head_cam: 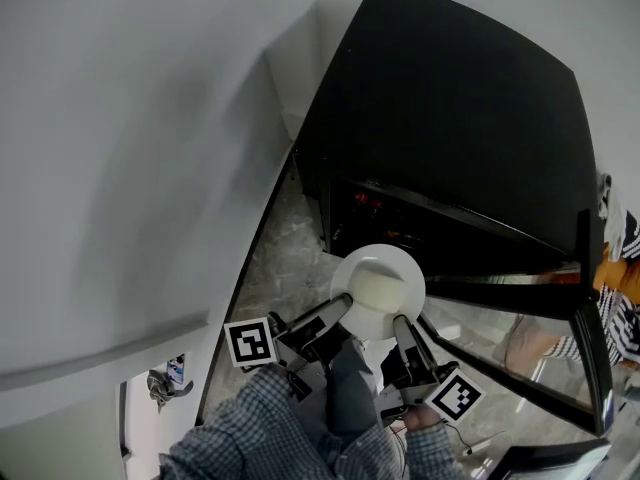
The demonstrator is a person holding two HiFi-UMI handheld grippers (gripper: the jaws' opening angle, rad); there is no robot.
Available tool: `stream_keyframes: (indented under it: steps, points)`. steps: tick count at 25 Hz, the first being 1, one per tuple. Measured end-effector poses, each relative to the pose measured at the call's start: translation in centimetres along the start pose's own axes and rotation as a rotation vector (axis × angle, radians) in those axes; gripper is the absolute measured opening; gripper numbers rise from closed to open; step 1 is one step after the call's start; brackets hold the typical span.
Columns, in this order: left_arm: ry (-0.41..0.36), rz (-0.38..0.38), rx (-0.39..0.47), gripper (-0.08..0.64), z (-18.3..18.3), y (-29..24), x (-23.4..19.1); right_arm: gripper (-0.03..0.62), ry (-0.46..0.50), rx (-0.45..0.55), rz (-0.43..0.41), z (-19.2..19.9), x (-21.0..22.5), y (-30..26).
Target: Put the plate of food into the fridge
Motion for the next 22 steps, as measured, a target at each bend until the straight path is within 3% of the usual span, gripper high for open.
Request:
stream_keyframes:
  steps: [13,22]
  points:
    - [-0.025,-0.032,-0.003,0.061,-2.0,-3.1,-5.3,0.058,-0.009,-0.001,-0.023,-0.9,6.0,-3.0]
    - [0.004,-0.027,0.037,0.061,-2.6,-5.6,-8.3,0.055,-0.011,0.029,-0.009,-2.1,9.3,-4.7]
Point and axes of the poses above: the fingertips, and each gripper's own axes: y backward along the fingers, x to its right, z out of its underside, the point moved 8 cm from there along y, backward along the fingers, and after that the axes turned 9 degrees about y, right-handed, at the moved point
